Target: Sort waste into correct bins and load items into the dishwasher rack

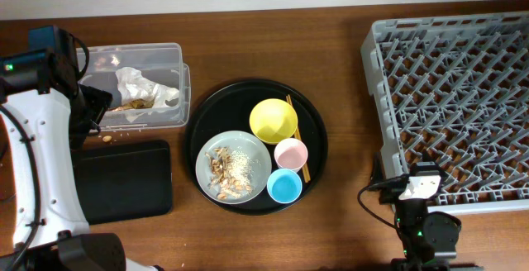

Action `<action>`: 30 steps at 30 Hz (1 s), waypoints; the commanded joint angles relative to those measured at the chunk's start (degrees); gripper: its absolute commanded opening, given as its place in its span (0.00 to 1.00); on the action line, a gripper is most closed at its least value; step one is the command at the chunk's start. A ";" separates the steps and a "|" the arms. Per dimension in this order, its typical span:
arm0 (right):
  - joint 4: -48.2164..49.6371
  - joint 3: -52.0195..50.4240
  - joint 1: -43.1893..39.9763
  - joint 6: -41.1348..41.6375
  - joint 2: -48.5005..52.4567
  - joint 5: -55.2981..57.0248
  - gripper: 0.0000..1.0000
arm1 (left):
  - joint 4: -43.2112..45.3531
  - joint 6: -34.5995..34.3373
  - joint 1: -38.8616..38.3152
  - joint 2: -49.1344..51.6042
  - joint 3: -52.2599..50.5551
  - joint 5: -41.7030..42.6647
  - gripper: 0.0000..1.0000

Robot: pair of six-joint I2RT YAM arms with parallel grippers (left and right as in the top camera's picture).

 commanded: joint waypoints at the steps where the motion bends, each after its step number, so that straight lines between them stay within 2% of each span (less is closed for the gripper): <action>1: 1.49 -0.46 -0.22 -0.13 -0.33 -25.05 0.99 | -0.11 -0.96 0.42 -1.44 -0.33 -1.05 0.99; 3: 1.44 -0.46 -0.22 -0.13 -0.33 -37.88 0.99 | -0.13 -0.96 0.42 -1.44 -0.33 -1.05 0.99; 5: 1.84 -0.46 -0.22 -0.13 -0.33 -56.46 0.99 | -0.11 -0.96 0.42 -1.44 -0.33 -1.05 0.99; 8: 4.35 -0.46 -0.22 -0.13 -0.33 -71.76 0.99 | -0.13 -0.96 0.42 -1.44 -0.33 -1.05 0.99; 12: 10.05 -0.46 -0.22 -0.13 -0.33 -79.28 0.99 | -0.13 -0.96 0.42 -1.44 -0.33 -1.05 0.99; 17: 14.71 -0.46 -0.22 1.44 -0.33 -76.43 0.99 | -0.13 -0.96 0.42 -1.44 -0.33 -1.05 0.99; 20: 15.47 -0.46 -0.22 14.29 -0.33 -64.26 0.99 | -0.11 -0.96 0.42 -1.44 -0.33 -1.05 0.99; 25: 17.59 -0.46 -0.22 29.75 -0.33 -50.62 0.99 | -0.13 -0.96 0.42 -1.44 -0.33 -1.05 0.99; 27: 20.85 -0.46 -0.22 39.36 -0.33 -45.31 0.99 | -0.11 -0.96 0.42 -1.44 -0.33 -1.05 0.99; 30: 28.98 -0.46 -0.22 44.46 -0.33 -42.66 0.99 | -0.13 -0.96 0.42 -1.44 -0.33 -1.05 0.99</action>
